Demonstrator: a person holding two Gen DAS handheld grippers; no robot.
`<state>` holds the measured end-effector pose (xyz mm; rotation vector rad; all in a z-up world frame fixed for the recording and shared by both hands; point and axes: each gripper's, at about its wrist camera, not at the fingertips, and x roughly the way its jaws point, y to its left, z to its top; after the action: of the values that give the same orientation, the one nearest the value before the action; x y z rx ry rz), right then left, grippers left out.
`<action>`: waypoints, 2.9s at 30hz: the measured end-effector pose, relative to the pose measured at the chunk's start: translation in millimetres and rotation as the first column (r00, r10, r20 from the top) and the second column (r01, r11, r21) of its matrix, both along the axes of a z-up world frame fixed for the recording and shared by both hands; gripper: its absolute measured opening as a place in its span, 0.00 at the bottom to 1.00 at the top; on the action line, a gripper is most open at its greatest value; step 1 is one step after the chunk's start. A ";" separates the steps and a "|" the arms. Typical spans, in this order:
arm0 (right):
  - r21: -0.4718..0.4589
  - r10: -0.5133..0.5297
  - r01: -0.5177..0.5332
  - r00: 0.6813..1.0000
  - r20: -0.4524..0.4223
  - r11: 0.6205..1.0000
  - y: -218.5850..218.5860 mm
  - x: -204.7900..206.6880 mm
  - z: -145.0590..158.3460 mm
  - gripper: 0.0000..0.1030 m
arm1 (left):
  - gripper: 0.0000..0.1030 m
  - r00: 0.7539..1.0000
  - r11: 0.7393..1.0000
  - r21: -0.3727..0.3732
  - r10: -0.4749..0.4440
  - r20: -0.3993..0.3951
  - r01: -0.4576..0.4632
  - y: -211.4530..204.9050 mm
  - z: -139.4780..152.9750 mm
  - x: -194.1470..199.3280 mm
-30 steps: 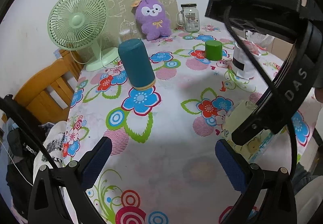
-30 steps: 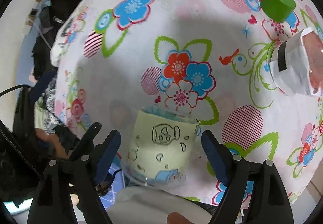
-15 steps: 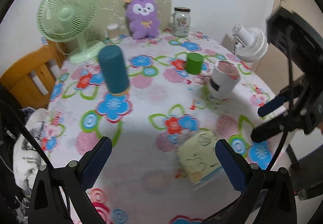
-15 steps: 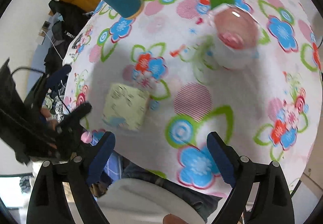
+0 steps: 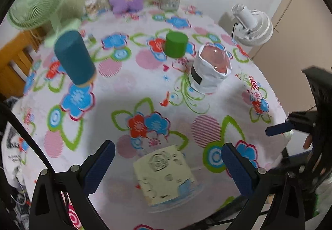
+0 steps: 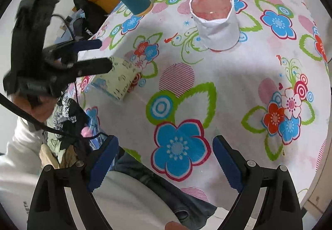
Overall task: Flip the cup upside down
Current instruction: 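Close the left gripper around the pale green cup's body, then lift the pale green cup with the left gripper and rotate its opening upward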
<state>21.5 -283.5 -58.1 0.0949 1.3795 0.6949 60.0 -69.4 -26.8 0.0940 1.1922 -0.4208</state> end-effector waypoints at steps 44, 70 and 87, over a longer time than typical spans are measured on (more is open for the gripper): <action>0.081 0.063 -0.067 0.996 0.060 0.994 10.6 -10.8 -13.1 0.91 | 0.66 0.885 0.955 0.288 0.190 -0.424 -0.068 -8.0 -85.0 36.4; 0.229 0.018 -0.087 0.957 0.290 0.970 34.0 -6.1 40.9 0.91 | 0.64 0.968 0.954 0.161 0.248 0.045 -0.252 9.4 -3.0 8.9; 0.153 0.093 -0.182 0.885 0.456 0.971 62.2 -26.0 48.5 0.91 | 0.64 0.845 0.924 -0.033 0.362 0.395 -0.380 28.4 -7.1 -17.1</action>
<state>-4.5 -221.4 -9.6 -0.0128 0.8787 0.9067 42.9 -41.0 -33.9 -0.0148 0.7923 -0.0232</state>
